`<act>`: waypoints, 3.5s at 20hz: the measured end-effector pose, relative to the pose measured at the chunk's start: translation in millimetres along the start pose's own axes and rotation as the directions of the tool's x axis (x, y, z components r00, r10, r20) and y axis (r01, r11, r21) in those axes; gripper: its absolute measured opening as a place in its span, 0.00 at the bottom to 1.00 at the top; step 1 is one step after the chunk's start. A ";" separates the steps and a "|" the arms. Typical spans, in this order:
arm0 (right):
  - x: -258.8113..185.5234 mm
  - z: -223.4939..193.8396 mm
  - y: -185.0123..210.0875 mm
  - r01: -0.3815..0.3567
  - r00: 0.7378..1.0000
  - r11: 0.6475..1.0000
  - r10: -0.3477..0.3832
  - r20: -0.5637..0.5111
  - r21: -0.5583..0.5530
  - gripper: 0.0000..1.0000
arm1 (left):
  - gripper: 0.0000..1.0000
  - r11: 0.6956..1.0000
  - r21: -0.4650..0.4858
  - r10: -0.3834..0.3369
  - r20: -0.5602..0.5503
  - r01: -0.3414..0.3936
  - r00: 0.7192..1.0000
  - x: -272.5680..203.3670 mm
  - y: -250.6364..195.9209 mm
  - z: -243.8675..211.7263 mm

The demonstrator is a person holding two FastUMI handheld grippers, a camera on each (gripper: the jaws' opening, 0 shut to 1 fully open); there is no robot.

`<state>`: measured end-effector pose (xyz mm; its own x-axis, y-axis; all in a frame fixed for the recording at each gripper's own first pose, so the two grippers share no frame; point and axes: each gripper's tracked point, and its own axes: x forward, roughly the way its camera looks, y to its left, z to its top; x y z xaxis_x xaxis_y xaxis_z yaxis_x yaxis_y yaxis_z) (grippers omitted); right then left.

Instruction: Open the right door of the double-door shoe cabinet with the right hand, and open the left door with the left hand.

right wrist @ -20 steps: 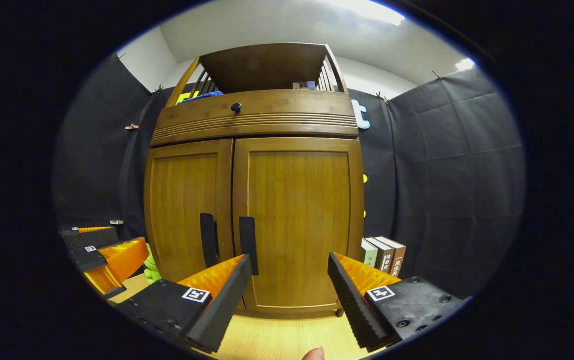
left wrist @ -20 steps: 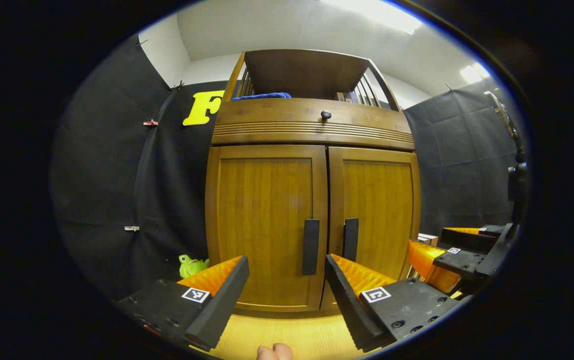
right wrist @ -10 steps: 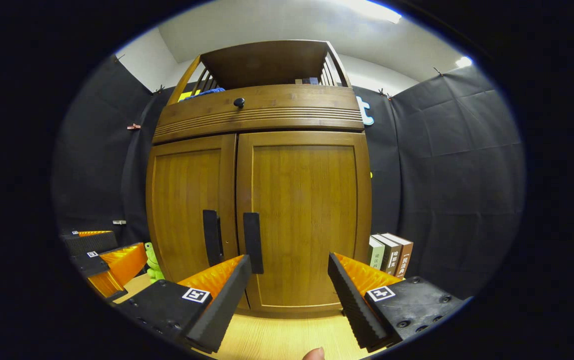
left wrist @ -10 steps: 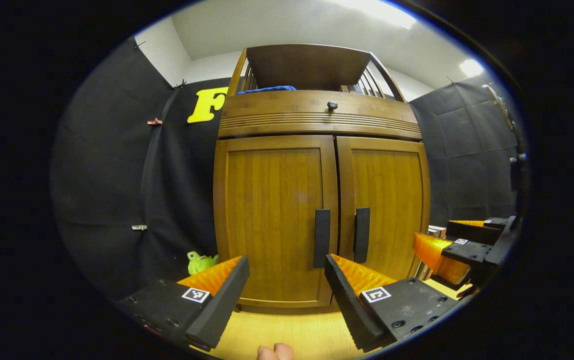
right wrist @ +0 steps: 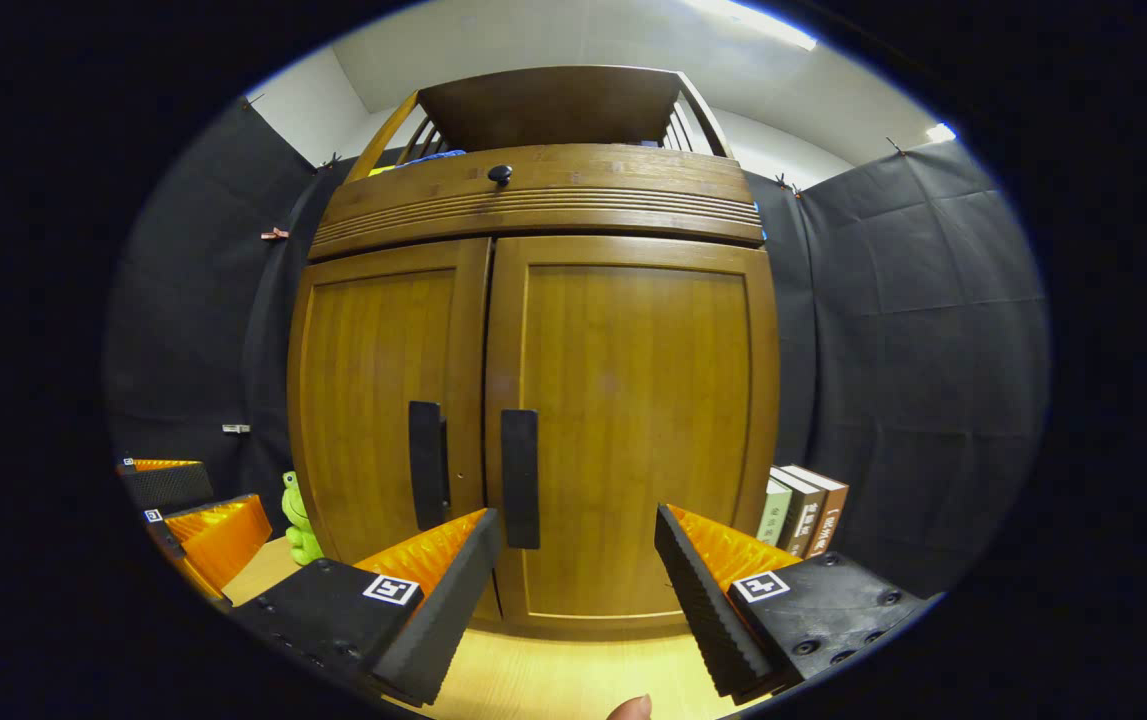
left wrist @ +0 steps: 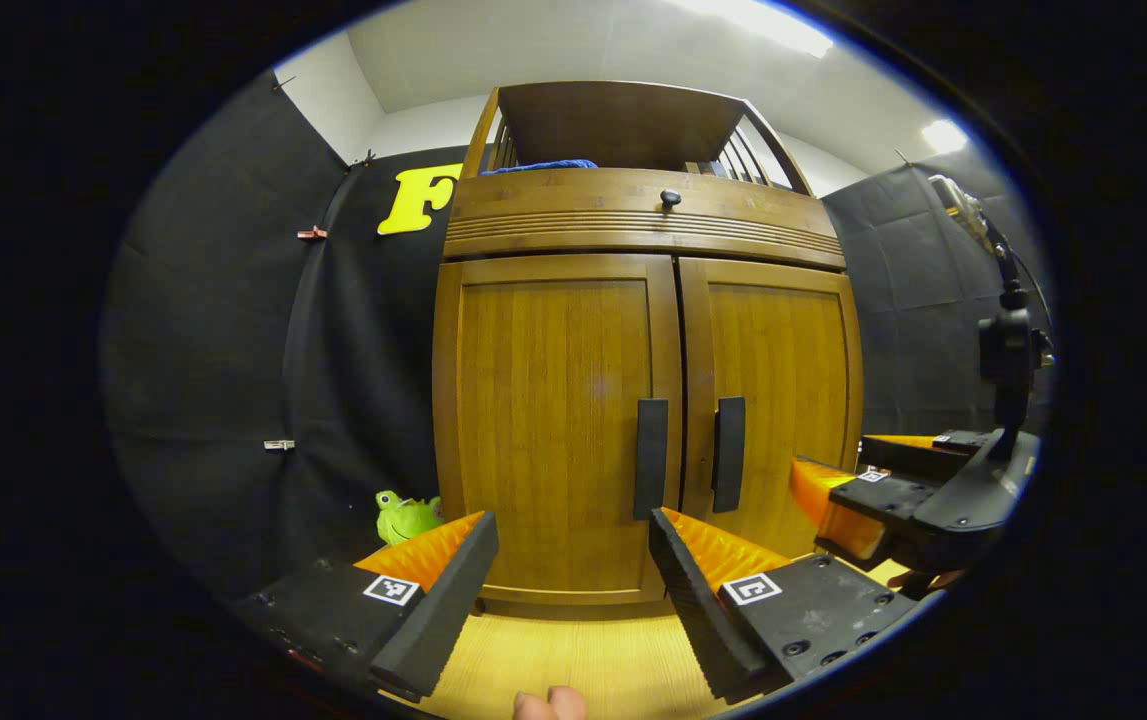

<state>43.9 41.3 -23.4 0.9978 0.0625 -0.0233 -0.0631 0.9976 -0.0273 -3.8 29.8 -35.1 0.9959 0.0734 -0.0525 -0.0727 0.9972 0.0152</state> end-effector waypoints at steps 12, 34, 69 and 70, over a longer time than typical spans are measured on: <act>74.1 -26.2 40.8 -0.034 0.998 0.999 0.034 -0.043 0.008 0.98 | 0.94 0.999 -0.022 0.040 0.018 -0.039 0.999 -1.4 26.6 4.5; 110.8 -23.8 32.7 -0.108 0.992 0.993 0.111 -0.064 0.047 0.21 | 0.94 1.000 -0.018 0.009 0.016 -0.009 1.000 -3.1 11.8 6.8; -117.4 16.2 -222.1 0.035 0.999 0.999 -0.034 -0.035 0.022 0.18 | 0.93 0.999 0.018 -0.051 0.030 0.051 0.998 91.3 -75.9 -3.3; -119.3 17.8 -229.9 0.051 0.998 0.998 -0.050 -0.029 0.021 0.18 | 0.93 0.999 0.008 -0.054 0.028 0.053 0.998 97.2 -77.0 -3.8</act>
<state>-60.2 -195.0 3.5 0.9987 0.0115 -0.0506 -0.0119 0.9999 -0.0070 98.4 -39.7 -45.2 0.9995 0.0194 -0.0250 -0.0189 0.9996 0.0206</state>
